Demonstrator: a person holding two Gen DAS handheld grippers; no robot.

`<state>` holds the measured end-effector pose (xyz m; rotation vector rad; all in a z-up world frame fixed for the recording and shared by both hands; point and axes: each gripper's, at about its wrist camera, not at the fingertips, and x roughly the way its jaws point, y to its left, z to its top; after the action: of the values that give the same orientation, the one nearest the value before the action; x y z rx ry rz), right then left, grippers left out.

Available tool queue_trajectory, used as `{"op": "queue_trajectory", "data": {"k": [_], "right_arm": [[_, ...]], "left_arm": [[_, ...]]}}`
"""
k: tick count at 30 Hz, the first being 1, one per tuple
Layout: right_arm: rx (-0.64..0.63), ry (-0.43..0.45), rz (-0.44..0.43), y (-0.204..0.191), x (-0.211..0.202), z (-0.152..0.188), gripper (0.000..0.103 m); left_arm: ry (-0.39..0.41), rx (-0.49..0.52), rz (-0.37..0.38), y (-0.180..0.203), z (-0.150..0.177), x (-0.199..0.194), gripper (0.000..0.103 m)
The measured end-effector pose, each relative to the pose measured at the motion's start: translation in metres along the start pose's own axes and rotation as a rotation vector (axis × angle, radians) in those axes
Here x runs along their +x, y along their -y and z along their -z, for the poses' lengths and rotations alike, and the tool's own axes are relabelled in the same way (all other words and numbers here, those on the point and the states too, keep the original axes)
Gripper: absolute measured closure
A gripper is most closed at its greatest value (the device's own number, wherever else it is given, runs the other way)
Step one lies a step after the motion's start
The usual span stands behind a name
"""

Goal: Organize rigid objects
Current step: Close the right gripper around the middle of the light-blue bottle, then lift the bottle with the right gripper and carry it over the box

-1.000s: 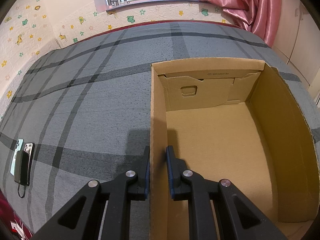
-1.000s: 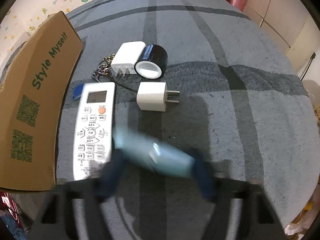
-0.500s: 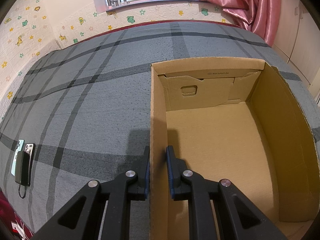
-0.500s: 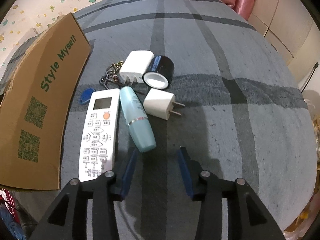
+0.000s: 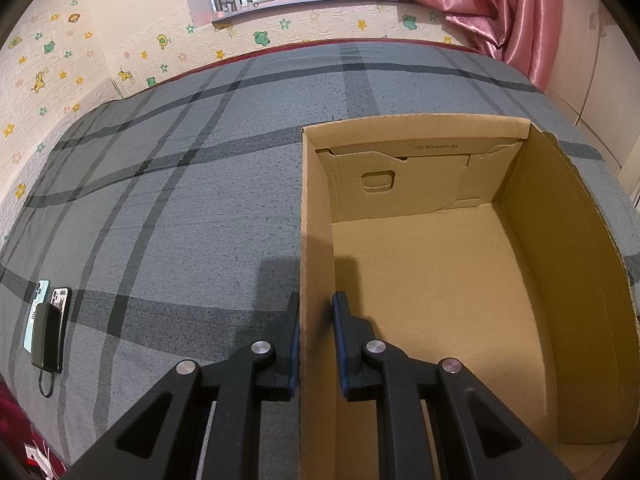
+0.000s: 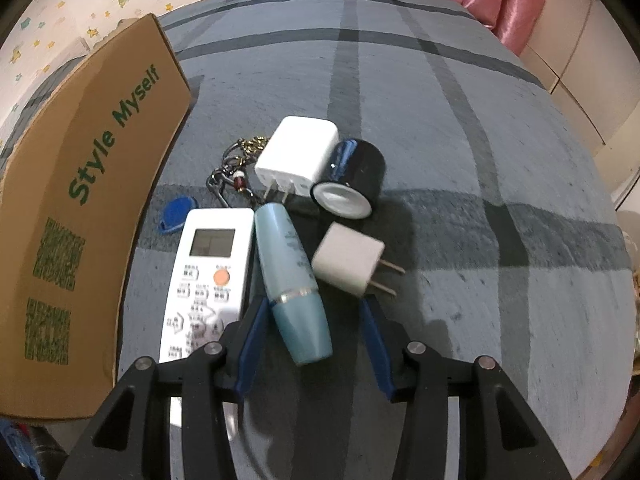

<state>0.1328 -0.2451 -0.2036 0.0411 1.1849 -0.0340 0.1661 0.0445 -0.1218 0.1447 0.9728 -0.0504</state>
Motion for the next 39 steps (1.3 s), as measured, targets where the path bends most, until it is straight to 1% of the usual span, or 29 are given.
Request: {"op": "queue_trajectory", "data": {"k": [5,6,7,8,12,16,20,26,39], "right_arm": [[-0.017,-0.003,-0.025,-0.008,0.015,-0.015,0.054],[-0.016,-0.008,-0.027,-0.009,0.018,-0.016,0.059],[-0.013,-0.017,-0.031,-0.009,0.020,-0.017,0.073],[-0.010,-0.023,-0.042,-0.010,0.022,-0.018,0.076],[-0.040,-0.002,-0.026,-0.017,0.016,-0.017,0.076],[-0.022,-0.004,-0.039,-0.016,0.007,-0.012,0.076],[-0.011,0.013,-0.042,-0.016,-0.005,-0.009,0.076],[-0.014,0.048,-0.042,-0.014,-0.035,-0.001,0.076],[-0.047,0.119,-0.039,-0.038,-0.083,-0.021,0.076]], "left_arm": [[-0.001,0.000,-0.001,0.000,0.000,0.000,0.088],[-0.001,0.001,-0.002,0.000,-0.001,0.000,0.088],[-0.001,0.001,-0.003,0.000,-0.001,0.000,0.088],[-0.001,0.001,-0.003,0.000,-0.001,0.000,0.088],[-0.001,0.005,-0.010,0.001,-0.001,0.000,0.088],[0.000,0.003,-0.008,0.001,0.000,0.000,0.088],[0.001,0.001,-0.004,-0.001,0.000,0.001,0.088],[0.004,0.003,-0.006,0.000,0.001,0.000,0.088],[0.005,-0.002,0.000,-0.001,0.001,-0.001,0.088]]}}
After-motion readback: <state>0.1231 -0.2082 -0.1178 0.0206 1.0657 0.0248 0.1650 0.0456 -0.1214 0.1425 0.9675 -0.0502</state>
